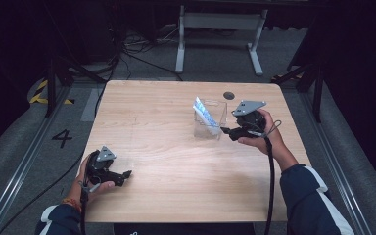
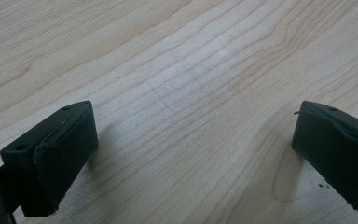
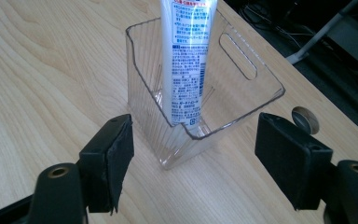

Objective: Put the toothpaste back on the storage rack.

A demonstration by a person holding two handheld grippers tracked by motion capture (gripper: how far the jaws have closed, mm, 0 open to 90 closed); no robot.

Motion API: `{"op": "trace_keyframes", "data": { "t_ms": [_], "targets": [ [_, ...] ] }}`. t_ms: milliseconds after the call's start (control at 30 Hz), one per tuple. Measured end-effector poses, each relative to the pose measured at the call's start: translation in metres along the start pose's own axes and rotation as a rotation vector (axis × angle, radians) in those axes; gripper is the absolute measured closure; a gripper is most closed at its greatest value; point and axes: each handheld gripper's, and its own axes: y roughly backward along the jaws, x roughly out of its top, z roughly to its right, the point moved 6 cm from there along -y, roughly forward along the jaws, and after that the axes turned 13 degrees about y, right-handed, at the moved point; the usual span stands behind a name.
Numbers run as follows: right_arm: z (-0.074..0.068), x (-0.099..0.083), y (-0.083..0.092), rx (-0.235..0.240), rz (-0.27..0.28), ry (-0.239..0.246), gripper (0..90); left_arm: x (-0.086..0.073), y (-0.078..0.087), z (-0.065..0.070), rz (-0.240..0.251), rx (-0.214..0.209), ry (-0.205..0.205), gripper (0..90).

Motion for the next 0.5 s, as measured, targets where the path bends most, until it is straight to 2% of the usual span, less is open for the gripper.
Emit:
{"op": "trace_keyframes", "data": {
  "t_ms": [500],
  "targets": [
    [-0.015,-0.032,0.013,-0.012,-0.044,0.006,29.3,0.0,0.0,0.0,-0.001,-0.002,0.003,0.6]
  ]
}}
